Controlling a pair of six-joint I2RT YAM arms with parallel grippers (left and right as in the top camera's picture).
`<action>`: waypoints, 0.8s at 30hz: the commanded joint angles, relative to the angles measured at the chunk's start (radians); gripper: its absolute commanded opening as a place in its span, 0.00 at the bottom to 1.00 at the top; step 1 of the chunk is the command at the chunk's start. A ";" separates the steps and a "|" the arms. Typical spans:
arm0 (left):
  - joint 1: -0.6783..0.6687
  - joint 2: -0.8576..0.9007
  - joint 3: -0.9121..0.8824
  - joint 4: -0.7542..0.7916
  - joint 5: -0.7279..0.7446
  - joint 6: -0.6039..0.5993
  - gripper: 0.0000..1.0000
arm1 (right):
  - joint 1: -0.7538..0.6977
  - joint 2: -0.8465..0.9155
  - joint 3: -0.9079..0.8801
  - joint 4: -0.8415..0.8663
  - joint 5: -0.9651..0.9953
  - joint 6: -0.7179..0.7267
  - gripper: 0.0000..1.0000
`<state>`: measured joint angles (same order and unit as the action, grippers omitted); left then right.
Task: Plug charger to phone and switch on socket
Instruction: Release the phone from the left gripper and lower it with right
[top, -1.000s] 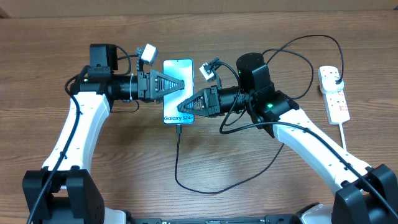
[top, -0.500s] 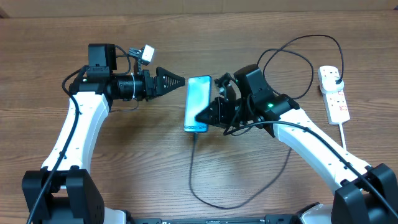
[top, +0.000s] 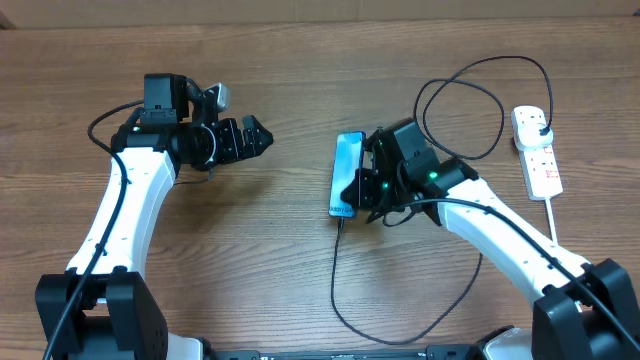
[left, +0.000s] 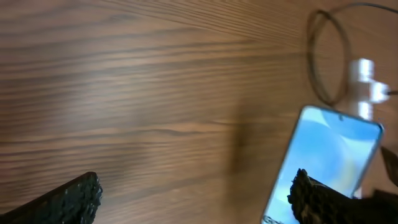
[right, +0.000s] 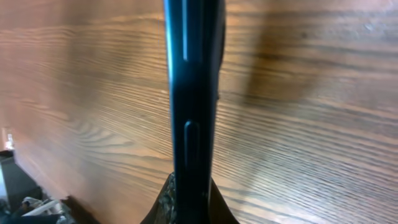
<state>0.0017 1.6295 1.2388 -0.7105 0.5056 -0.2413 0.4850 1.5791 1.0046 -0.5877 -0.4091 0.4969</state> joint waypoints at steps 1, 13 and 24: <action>0.005 -0.015 0.015 0.001 -0.098 0.002 1.00 | -0.002 0.003 -0.047 0.049 0.008 -0.016 0.04; 0.005 -0.015 0.015 0.001 -0.098 0.002 0.99 | -0.002 0.090 -0.151 0.214 -0.122 0.002 0.04; 0.005 -0.015 0.015 0.001 -0.098 0.002 1.00 | -0.002 0.308 -0.151 0.415 -0.289 -0.001 0.04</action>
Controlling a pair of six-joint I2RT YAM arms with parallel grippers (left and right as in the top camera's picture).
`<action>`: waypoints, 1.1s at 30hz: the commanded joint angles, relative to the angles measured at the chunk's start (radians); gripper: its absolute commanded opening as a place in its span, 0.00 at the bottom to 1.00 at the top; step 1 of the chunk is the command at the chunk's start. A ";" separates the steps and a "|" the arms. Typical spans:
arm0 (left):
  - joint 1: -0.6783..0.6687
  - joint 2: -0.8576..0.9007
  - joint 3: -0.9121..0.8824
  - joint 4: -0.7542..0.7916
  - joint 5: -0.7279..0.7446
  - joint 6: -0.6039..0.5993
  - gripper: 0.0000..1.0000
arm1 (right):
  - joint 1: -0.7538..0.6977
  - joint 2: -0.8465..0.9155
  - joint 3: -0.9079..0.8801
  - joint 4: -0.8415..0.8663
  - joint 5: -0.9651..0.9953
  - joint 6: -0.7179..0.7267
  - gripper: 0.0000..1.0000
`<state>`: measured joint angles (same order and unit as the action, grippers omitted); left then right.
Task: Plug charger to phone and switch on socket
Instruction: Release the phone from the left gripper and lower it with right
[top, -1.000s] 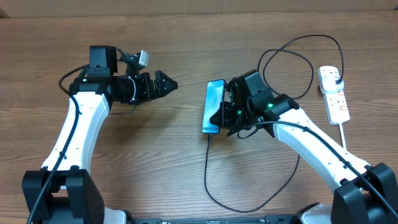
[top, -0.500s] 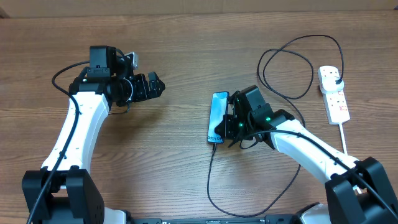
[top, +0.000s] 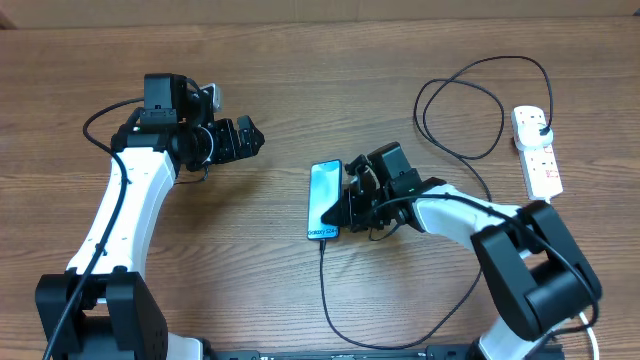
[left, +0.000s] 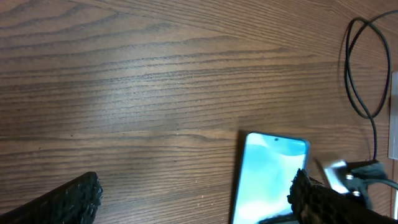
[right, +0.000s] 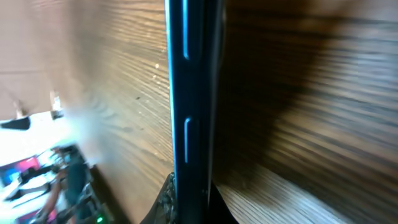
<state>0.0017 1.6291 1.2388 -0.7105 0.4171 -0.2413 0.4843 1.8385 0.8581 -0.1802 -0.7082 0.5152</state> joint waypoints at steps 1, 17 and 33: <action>0.005 -0.014 0.015 0.001 -0.010 0.002 1.00 | -0.001 0.056 -0.005 0.017 0.010 -0.019 0.04; 0.005 -0.014 0.015 0.001 -0.010 0.002 1.00 | -0.001 0.201 -0.004 0.184 -0.029 -0.015 0.12; 0.005 -0.014 0.015 0.001 -0.010 0.002 1.00 | -0.001 0.201 -0.004 0.203 0.086 -0.008 0.39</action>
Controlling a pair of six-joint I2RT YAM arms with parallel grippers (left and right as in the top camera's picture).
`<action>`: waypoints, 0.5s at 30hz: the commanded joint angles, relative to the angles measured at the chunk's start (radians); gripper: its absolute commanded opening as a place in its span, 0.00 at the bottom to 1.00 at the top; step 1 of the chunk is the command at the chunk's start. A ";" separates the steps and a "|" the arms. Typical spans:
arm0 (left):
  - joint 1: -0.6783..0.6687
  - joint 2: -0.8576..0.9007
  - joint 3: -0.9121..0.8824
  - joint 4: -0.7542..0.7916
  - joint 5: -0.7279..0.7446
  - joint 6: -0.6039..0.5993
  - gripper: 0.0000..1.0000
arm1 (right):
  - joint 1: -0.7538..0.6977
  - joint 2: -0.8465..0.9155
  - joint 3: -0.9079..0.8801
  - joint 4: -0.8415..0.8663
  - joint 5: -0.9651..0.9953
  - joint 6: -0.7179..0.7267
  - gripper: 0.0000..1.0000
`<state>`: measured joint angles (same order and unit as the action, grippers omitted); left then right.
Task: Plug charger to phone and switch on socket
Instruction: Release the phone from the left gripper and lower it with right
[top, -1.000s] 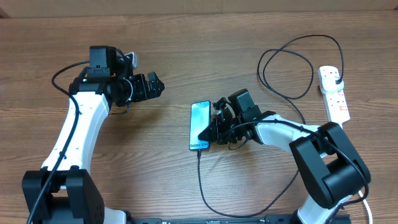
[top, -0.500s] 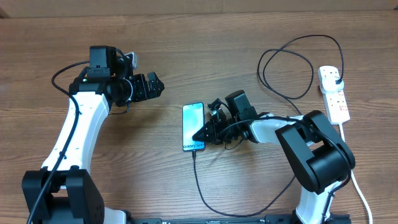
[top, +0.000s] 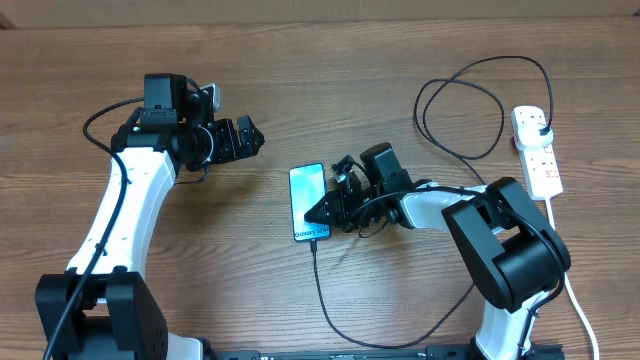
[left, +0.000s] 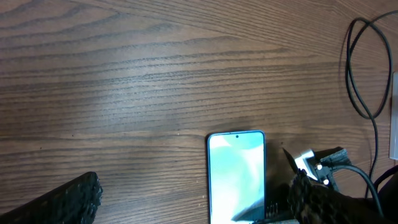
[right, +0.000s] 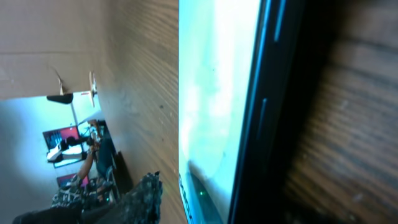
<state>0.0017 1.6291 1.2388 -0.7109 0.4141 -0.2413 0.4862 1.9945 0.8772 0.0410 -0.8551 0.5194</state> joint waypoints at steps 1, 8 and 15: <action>0.005 -0.014 0.015 0.001 -0.007 0.002 1.00 | -0.003 0.045 -0.023 -0.018 0.251 0.002 0.39; 0.005 -0.014 0.015 0.001 -0.007 0.002 1.00 | -0.003 0.045 -0.023 -0.019 0.323 0.034 0.57; 0.005 -0.014 0.015 0.001 -0.007 0.002 1.00 | 0.002 0.044 -0.023 -0.022 0.414 0.088 0.75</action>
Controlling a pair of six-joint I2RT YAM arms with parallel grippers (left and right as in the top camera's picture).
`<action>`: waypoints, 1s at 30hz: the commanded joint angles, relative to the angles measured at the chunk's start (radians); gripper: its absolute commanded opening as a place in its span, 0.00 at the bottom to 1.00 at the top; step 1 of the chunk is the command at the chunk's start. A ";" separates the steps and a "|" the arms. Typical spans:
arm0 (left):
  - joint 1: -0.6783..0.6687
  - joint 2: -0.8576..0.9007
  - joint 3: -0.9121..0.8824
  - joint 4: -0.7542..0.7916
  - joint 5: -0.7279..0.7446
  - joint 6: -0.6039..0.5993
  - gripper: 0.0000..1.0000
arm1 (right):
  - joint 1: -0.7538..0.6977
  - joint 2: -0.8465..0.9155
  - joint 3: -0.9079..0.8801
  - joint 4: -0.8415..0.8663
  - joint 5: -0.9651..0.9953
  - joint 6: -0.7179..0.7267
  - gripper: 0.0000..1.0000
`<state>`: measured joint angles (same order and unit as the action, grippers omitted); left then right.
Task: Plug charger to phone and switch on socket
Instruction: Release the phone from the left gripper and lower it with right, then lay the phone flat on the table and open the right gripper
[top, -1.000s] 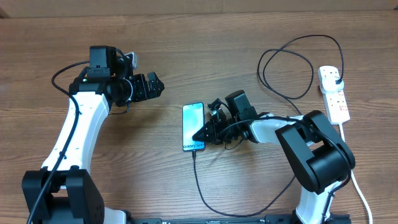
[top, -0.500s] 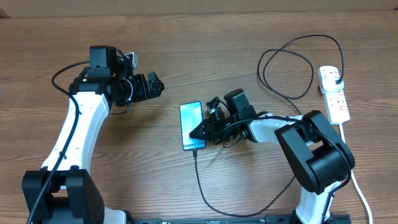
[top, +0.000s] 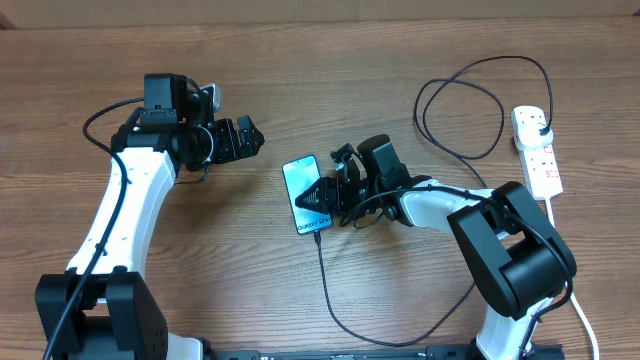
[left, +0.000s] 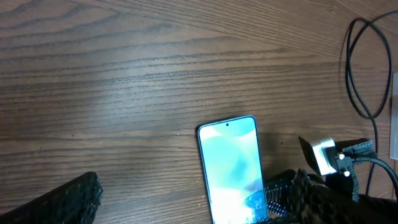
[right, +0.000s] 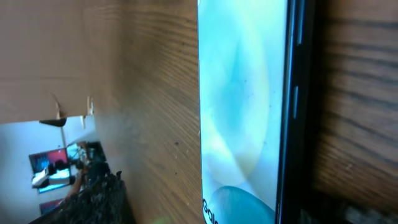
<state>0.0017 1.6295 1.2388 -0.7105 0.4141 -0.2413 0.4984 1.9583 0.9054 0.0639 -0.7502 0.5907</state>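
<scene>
The phone lies flat on the wooden table with its screen lit and facing up; it also shows in the left wrist view, phone. A black charger cable is plugged into its lower end. My right gripper is open at the phone's right edge, and in its wrist view the right gripper has the screen between its spread fingers. My left gripper hangs open above the table to the phone's left, with nothing in the left gripper. The white socket strip lies far right.
The black cable loops over the back right of the table and ends at a plug in the strip. A white lead runs from the strip toward the front right edge. My right arm lies low across the table's middle.
The phone has shifted slightly up and left and turned so its top leans left. My right gripper stays open beside it. The left arm has not moved.
At first my right gripper was shut on the phone, held on edge right of centre, with the cable plugged in. Then it held the phone further left. Half a second ago the phone lay flat, screen up, jaws open; now it lies slightly turned.
</scene>
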 joint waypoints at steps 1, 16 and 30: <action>0.005 -0.015 0.015 0.001 -0.007 0.002 1.00 | -0.009 0.080 -0.051 -0.042 0.312 0.016 0.75; 0.005 -0.015 0.015 0.001 -0.007 0.002 1.00 | -0.007 0.080 -0.051 -0.069 0.424 0.116 0.81; 0.005 -0.015 0.015 0.001 -0.007 0.002 1.00 | 0.005 0.072 -0.045 -0.122 0.407 0.146 0.82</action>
<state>0.0017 1.6291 1.2388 -0.7105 0.4141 -0.2413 0.5068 1.9285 0.9398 0.0383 -0.5167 0.7330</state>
